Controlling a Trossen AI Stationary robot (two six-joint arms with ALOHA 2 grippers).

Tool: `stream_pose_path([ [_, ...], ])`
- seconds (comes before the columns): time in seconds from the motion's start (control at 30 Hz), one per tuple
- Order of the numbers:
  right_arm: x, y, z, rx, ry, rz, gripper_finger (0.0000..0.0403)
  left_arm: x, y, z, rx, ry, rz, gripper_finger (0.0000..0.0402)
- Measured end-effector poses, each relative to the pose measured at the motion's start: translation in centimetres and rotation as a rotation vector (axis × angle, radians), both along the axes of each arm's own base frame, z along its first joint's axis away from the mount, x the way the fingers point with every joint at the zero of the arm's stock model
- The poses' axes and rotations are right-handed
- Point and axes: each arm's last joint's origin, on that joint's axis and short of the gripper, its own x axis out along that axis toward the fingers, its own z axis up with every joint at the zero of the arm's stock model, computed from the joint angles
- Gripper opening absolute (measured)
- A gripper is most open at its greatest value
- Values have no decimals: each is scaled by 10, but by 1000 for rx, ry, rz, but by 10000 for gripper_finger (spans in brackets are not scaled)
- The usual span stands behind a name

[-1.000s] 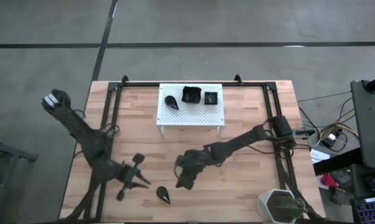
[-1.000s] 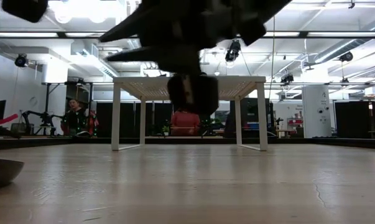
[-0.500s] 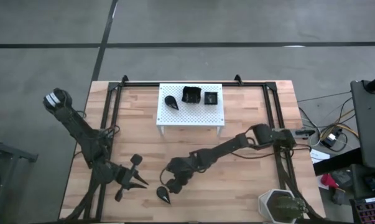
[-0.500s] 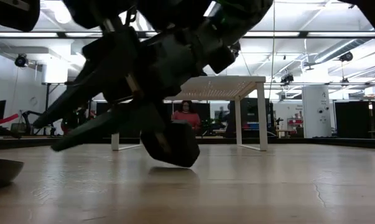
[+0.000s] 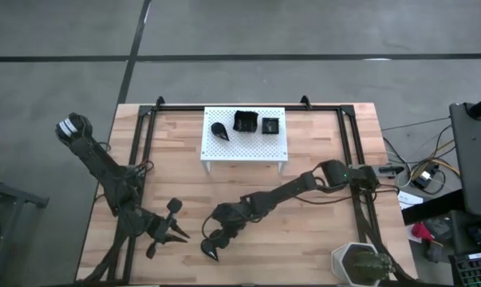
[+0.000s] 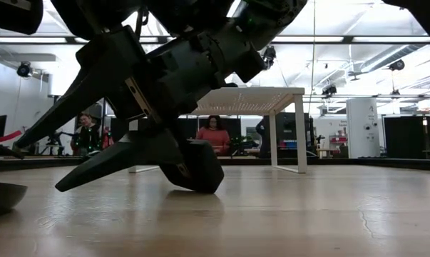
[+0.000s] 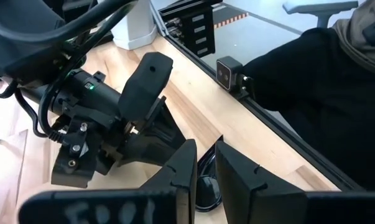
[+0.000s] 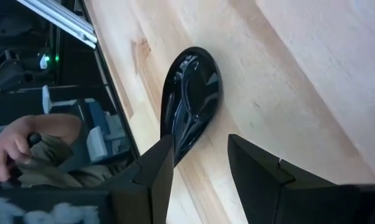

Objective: Pick & Place Mini shaped plates
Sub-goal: Stack the drop shaped plate on top of the drop shaped plate on the shelf

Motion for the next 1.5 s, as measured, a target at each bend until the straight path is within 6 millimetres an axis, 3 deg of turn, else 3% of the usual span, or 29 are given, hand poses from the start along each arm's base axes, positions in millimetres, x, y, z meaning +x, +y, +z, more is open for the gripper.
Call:
stream_pose_path([
  [0.6, -1, 2, -3, -35, -1, -44, 139, 0, 0, 0, 19, -9, -2, 53],
  [1.5, -7, 29, -2, -54, -26, -84, 127, 0, 0, 1, -7, -5, 5, 53],
])
